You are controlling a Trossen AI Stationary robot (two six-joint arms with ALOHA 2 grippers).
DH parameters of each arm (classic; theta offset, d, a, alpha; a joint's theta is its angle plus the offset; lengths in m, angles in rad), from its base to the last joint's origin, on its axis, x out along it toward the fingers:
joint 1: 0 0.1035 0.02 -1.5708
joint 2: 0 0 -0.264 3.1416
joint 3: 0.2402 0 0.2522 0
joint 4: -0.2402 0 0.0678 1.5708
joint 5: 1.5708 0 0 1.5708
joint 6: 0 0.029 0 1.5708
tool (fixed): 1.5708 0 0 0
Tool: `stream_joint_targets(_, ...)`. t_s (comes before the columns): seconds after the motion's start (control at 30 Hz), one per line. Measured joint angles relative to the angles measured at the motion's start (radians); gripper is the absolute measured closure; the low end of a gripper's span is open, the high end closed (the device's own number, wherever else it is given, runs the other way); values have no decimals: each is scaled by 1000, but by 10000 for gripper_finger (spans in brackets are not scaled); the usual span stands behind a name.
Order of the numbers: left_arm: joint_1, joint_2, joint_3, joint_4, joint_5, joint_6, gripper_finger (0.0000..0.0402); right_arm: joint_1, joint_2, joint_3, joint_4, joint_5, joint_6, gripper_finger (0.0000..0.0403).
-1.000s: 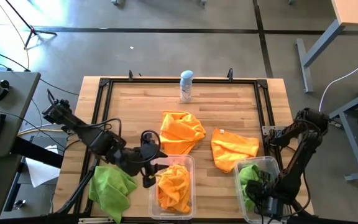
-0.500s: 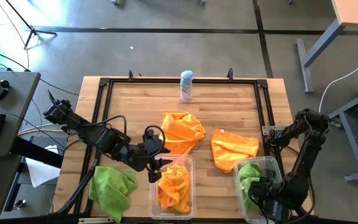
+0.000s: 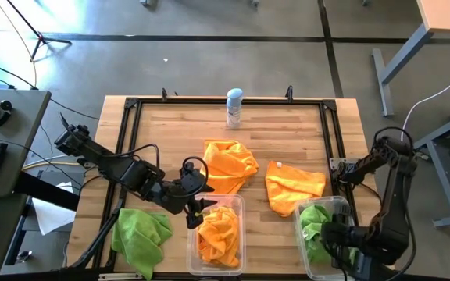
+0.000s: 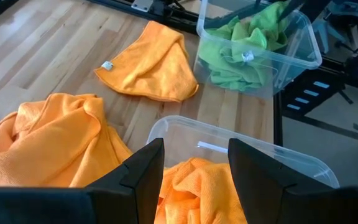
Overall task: Sort microfiber towel by color & place in baskets
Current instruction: Put the yellow towel into the left transparent bin
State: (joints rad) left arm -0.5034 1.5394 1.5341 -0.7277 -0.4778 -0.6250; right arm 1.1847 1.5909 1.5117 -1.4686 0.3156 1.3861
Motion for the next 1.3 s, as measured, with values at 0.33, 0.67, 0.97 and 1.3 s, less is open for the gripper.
stream_joint_targets(0.33, 2, 0, 0, 0, 0, 0, 236, -15, -3, 73, -103, 222, -16, 231)
stream_joint_targets(0.67, 26, 0, 0, 0, 0, -2, 236, -164, -5, 49, -89, 286, -196, 386)
stream_joint_targets(0.97, 42, 0, 0, 10, -3, -10, 236, -311, -91, -149, 194, 323, -510, 400)
stream_joint_targets(1.3, 67, 0, 1, 3, -1, 17, 236, -444, -442, -528, 722, 330, -760, 401)
